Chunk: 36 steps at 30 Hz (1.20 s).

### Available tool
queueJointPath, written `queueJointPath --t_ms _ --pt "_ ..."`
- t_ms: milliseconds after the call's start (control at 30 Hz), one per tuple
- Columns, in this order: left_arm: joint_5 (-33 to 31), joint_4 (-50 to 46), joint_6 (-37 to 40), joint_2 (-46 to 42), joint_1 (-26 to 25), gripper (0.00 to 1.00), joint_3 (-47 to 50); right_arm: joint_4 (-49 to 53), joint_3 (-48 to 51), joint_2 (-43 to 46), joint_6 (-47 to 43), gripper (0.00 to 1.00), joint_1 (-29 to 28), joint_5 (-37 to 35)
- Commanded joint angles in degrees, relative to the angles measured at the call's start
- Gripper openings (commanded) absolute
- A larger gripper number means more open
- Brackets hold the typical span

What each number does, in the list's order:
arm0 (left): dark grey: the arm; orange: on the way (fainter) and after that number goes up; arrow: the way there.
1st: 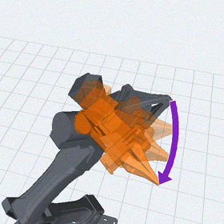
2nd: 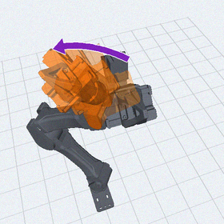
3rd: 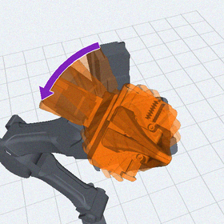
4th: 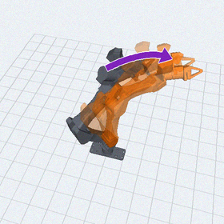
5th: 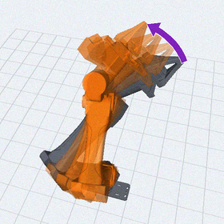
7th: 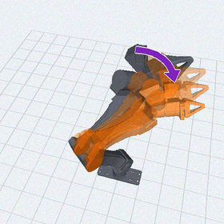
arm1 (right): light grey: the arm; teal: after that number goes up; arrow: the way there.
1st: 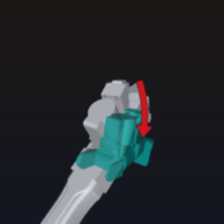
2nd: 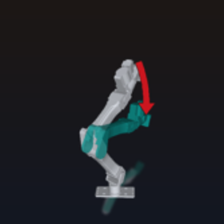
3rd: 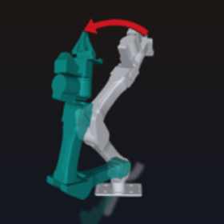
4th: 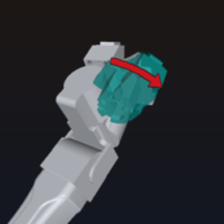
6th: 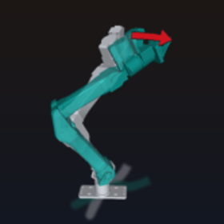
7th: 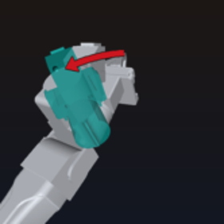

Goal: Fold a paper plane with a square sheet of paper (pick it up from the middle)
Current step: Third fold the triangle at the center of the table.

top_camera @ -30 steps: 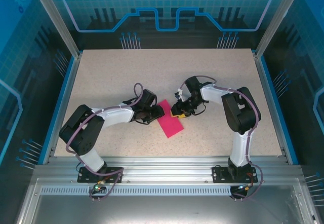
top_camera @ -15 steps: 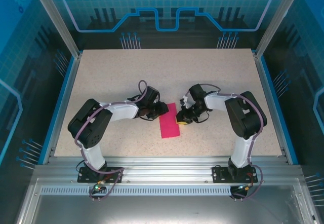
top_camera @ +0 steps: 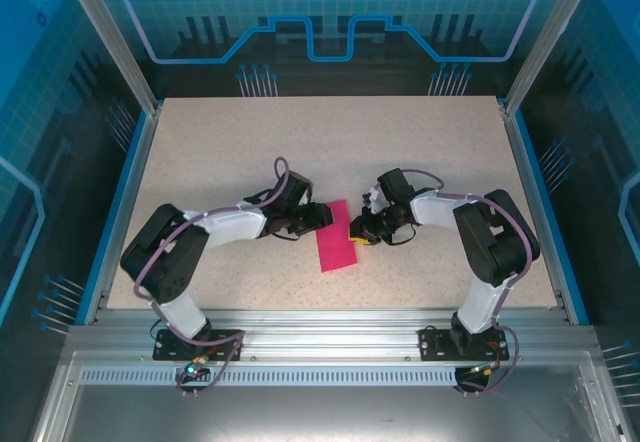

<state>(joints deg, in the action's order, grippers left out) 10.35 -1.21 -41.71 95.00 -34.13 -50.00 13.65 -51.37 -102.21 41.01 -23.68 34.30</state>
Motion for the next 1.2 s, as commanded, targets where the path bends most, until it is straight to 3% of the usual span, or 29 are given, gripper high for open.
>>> queueJointPath --t_ms 0,267,600,967,1167 --pt "-2.4 -3.1 8.9 -5.5 -4.4 0.50 2.2 0.5 -1.9 0.1 1.6 0.13 -0.4 0.7" --pt "-12.8 -10.1 14.6 -9.4 -16.2 0.59 2.0 0.6 -2.0 -0.2 2.0 0.11 -0.6 1.2" --pt "-26.9 -18.6 16.3 0.8 -27.7 0.65 -7.8 0.8 -1.9 -0.3 1.8 0.12 -0.8 1.4" --pt "-38.5 -25.3 15.5 9.1 -31.1 0.65 -15.2 0.6 -1.5 -0.5 1.5 0.12 -0.8 1.6" --pt "-40.6 -25.3 15.8 9.3 -31.4 0.56 -15.7 0.9 -1.6 -0.7 1.2 0.12 -0.8 1.5"
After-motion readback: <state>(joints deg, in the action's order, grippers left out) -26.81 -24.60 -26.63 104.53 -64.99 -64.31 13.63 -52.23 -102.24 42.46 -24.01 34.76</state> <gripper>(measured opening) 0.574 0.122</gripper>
